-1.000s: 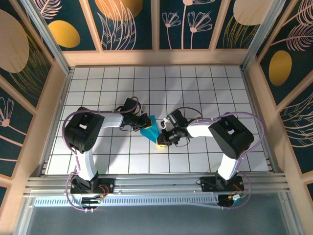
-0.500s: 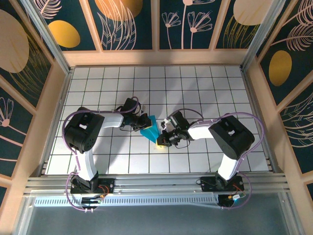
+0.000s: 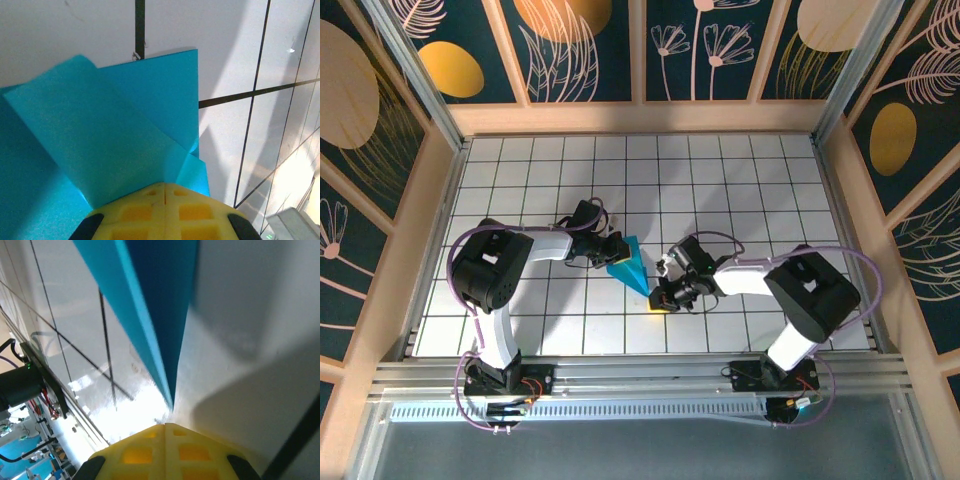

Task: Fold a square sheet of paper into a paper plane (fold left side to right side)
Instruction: Fourth fold the wing at the center of the table.

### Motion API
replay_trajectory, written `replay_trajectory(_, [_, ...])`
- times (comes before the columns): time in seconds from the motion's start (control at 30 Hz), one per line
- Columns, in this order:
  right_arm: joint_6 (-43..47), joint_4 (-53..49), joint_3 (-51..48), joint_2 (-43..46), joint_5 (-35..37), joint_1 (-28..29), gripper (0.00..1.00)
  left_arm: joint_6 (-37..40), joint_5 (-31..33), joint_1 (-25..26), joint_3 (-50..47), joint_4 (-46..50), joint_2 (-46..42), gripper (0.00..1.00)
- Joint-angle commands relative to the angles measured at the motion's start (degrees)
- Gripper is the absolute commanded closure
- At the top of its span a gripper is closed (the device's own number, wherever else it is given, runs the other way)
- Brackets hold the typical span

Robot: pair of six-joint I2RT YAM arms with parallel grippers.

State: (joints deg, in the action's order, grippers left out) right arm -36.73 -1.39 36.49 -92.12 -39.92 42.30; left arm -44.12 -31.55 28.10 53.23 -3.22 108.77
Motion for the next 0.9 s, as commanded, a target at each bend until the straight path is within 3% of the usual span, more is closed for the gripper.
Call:
replay_trajectory(0.0, [1.43,-5.32,3.81,4.19,-0.53,-0.68,1.00,0.69,6.24,0.03,-1.92,7.54,2.68,1.00])
replay_trajectory(0.13, [2.88,-5.11,7.53,3.73,-0.55,-1.63,1.00,0.65,6.15,0.03,-1.92,7.46,2.63,1.00])
replay_trajectory(0.43, [0.99,0.57,13.14,-6.44,3.40,-2.34,1.00,0.81,6.11,0.03,-1.92,7.57,2.50,1.00])
replay_trajectory(0.87, [-2.49,8.74,9.04,-8.82,1.87,-3.37,1.00,0.72,6.15,0.03,-1.92,7.53,2.36,1.00])
